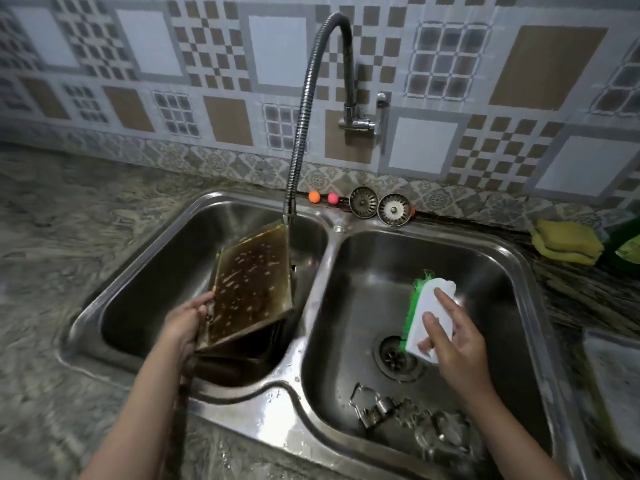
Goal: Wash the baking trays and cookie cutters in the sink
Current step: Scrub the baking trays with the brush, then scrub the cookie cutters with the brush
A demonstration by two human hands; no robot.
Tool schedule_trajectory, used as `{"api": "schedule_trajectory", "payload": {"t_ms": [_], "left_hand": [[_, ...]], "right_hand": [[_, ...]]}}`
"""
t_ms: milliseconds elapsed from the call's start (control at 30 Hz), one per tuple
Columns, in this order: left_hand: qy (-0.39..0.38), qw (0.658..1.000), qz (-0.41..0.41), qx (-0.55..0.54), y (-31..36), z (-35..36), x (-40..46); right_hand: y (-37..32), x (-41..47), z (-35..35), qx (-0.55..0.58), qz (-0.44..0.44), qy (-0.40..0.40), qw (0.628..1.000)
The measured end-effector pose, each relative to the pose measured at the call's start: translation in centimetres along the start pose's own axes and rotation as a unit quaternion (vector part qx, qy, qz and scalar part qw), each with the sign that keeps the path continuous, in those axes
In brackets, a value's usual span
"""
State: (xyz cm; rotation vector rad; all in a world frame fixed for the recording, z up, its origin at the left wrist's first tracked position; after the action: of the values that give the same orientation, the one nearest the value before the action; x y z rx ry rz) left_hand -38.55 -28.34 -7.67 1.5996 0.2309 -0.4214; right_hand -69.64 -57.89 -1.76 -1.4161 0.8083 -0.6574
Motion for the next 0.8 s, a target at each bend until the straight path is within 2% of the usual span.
{"api": "schedule_trajectory", "payload": {"t_ms": [100,200,367,467,567,700,733,800], "left_hand": [[0.036,0.999,-0.029,0.006,-1.1,-1.5,2.6],[0.052,0.997,-0.015,0.049,-2.2,-2.4,5.0],[0.017,0.984,-0.005,0.175,-3.1,-1.6,7.1],[-0.017,0.961,-0.007,0.274,-3.1,-0.5,6.8],[-0.045,0.924,0.081,0.371,-1.6,2.9,5.1],[-0.121,0.871,0.292,0.377,0.5,10.5,-2.3],[-0.167,0.855,0.324,0.369,0.4,12.6,-4.6],[-0.316,0.809,0.329,0.371,-1.2,17.1,-9.0]], "right_hand": [[1.5,-0.3,-0.3,-0.016,0.02,0.005,1.0],[2.5,-0.4,-1.0,-0.022,0.045,0.02,0.999],[2.8,-0.1,-2.5,-0.086,0.082,0.029,0.992],[3.5,0.5,-3.2,-0.087,0.112,0.027,0.989],[4.2,0.9,-3.9,-0.085,0.135,0.039,0.986],[4.5,0.8,-4.8,-0.079,0.136,0.054,0.986],[4.6,0.7,-5.1,-0.076,0.132,0.06,0.986],[4.6,0.4,-5.5,-0.071,0.132,0.065,0.987]]}}
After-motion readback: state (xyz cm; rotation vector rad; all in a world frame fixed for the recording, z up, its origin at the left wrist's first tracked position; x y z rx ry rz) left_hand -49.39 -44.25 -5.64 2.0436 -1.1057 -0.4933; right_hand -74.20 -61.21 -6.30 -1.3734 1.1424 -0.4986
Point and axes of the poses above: each hand's wrist, its own x-axis towards the middle knuckle, its own z-axis out of the palm, y = z × x, the point moved 6 cm from there along x, towards the middle knuckle, and after that the axes turned 7 degrees about z, right-handed, at the moved point
